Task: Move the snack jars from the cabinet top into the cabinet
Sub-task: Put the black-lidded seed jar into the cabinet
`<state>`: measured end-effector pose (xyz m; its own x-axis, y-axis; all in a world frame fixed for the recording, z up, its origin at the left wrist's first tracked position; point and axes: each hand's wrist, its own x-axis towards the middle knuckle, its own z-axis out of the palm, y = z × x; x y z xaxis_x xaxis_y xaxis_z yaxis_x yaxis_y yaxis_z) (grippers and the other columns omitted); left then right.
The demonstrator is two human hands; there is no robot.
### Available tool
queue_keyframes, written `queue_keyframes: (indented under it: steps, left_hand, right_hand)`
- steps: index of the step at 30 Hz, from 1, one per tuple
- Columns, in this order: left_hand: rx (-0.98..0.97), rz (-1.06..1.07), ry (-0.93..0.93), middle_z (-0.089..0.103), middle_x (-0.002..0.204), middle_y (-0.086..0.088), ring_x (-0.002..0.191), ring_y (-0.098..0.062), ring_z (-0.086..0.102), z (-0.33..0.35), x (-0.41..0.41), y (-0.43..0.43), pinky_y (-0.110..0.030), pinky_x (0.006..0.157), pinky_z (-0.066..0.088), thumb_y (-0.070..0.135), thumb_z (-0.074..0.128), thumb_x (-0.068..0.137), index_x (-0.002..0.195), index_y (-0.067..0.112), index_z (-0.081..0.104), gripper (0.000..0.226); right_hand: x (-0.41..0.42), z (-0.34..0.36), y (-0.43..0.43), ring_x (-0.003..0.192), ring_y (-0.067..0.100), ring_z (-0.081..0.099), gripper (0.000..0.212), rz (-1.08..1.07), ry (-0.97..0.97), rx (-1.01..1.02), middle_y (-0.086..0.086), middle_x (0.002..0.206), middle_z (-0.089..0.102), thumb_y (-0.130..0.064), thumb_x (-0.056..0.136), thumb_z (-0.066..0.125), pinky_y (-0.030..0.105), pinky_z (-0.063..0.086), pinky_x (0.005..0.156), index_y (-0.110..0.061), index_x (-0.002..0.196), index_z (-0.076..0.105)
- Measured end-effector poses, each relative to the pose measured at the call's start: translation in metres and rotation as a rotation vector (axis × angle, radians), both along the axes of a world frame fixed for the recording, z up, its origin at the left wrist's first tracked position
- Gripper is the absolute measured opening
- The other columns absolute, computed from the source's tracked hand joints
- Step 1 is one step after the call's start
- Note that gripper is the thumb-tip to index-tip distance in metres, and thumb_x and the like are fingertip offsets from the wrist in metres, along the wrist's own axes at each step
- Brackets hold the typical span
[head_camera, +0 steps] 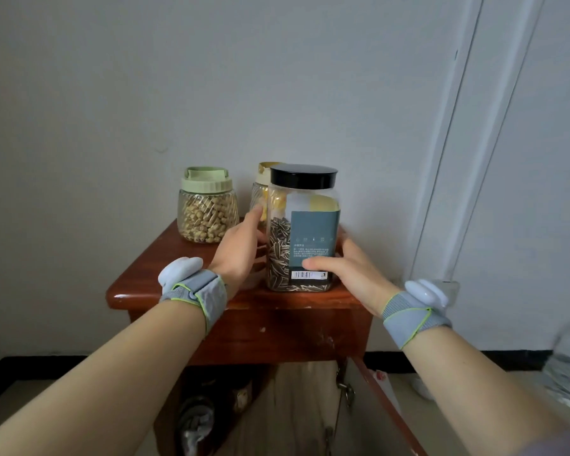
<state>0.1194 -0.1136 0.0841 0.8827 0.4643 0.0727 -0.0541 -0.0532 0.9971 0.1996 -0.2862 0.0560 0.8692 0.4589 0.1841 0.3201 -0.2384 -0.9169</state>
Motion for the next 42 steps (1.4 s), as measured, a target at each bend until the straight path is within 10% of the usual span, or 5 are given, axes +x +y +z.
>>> queue_keyframes:
  steps: [10,15,27,34,42]
  left_hand:
    - [0.200,-0.016,-0.153,0.063,0.080,0.006,0.077,-0.009,0.057,-0.003,-0.079,-0.009,-0.028,0.070,0.045,0.047,0.029,0.098,0.078,0.036,0.059,0.038]
    - [0.269,-0.131,-0.044,0.068,0.116,0.010,0.109,-0.011,0.062,-0.051,-0.101,-0.003,-0.042,0.103,0.043,0.064,0.034,0.082,0.112,0.037,0.065,0.052]
    - [0.141,-0.231,0.542,0.059,0.133,-0.004,0.121,-0.028,0.055,-0.182,-0.075,0.023,-0.050,0.106,0.042,0.101,0.026,0.048,0.132,0.024,0.053,0.117]
    - [0.075,-0.271,0.787,0.063,0.123,-0.013,0.104,-0.034,0.064,-0.240,-0.023,0.025,-0.038,0.072,0.062,0.063,0.035,0.091,0.126,0.013,0.054,0.064]
    - [0.060,-0.231,0.802,0.052,0.136,-0.023,0.117,-0.039,0.057,-0.326,0.048,0.040,-0.046,0.076,0.059,0.041,0.049,0.096,0.134,0.003,0.049,0.054]
  right_hand:
    - [-0.088,-0.002,-0.018,0.104,-0.007,0.056,0.101,0.162,-0.155,-0.060,-0.019,0.119,0.055,-0.033,0.053,0.088,0.016,0.044,0.088,-0.029,0.136,0.031]
    - [-0.107,-0.057,-0.017,0.112,-0.001,0.057,0.101,0.180,-0.055,-0.097,-0.008,0.125,0.057,-0.022,0.048,0.089,0.021,0.047,0.094,-0.024,0.133,0.035]
    - [-0.086,-0.195,-0.002,0.107,0.015,0.060,0.102,0.154,0.196,-0.363,-0.002,0.118,0.060,-0.005,0.047,0.085,0.032,0.050,0.097,-0.026,0.133,0.033]
    - [-0.053,-0.272,0.013,0.109,0.019,0.054,0.097,0.043,0.333,-0.422,0.004,0.119,0.056,0.009,0.056,0.080,0.015,0.049,0.072,-0.020,0.134,0.029]
    - [-0.009,-0.359,0.048,0.136,0.022,0.040,0.098,-0.093,0.305,-0.361,0.004,0.144,0.046,-0.001,0.070,0.080,0.030,0.032,0.110,-0.018,0.149,0.025]
